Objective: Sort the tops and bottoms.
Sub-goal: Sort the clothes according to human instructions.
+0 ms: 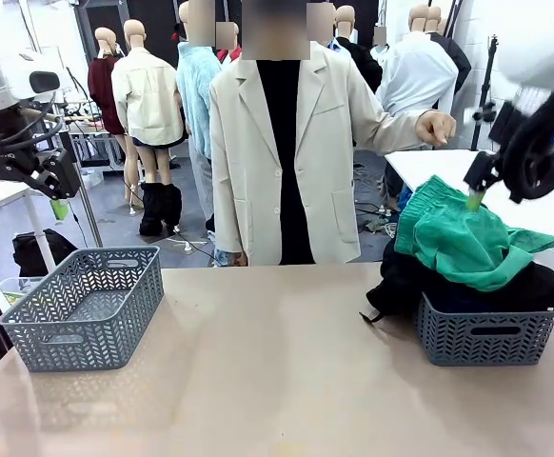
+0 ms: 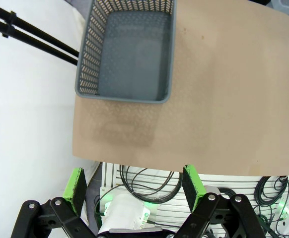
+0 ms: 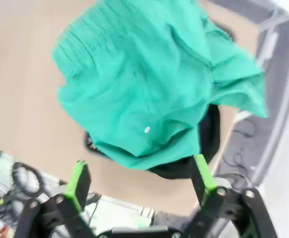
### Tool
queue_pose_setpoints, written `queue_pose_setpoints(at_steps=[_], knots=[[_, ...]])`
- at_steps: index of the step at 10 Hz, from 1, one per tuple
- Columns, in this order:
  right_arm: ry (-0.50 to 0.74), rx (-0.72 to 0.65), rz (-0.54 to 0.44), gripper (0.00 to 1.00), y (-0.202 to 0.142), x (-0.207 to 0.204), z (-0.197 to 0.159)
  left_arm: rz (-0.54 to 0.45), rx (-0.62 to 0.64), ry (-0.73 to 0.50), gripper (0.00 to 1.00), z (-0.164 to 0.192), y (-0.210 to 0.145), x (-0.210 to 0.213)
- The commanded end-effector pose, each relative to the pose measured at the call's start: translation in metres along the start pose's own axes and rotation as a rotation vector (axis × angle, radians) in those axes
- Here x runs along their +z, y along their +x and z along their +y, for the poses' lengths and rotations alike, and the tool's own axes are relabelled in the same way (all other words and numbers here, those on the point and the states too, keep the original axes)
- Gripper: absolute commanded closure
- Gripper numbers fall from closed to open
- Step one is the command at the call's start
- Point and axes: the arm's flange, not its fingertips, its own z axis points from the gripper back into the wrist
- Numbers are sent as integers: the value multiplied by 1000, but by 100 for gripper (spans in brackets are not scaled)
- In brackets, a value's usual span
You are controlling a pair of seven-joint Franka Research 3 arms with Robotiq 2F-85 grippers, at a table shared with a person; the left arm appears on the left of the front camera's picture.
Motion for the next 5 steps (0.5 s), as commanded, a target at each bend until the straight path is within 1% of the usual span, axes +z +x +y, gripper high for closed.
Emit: queue_pose_setpoints(at_steps=[1, 2, 3, 4, 5], knots=[[-32, -4, 8, 0, 32, 32, -3, 10, 1, -10, 0, 2, 1, 2], [-81, -19, -30, 0, 46, 56, -3, 10, 1, -10, 0, 2, 1, 2], [-79, -38, -66, 0, 56, 76, -3, 10, 1, -10, 0, 2, 1, 2], [-88, -89, -7, 0, 61, 78, -3, 10, 1, -10, 0, 2, 1, 2], [-53, -3, -74, 0, 38, 70, -2, 10, 1, -10, 0, 2, 1, 2]])
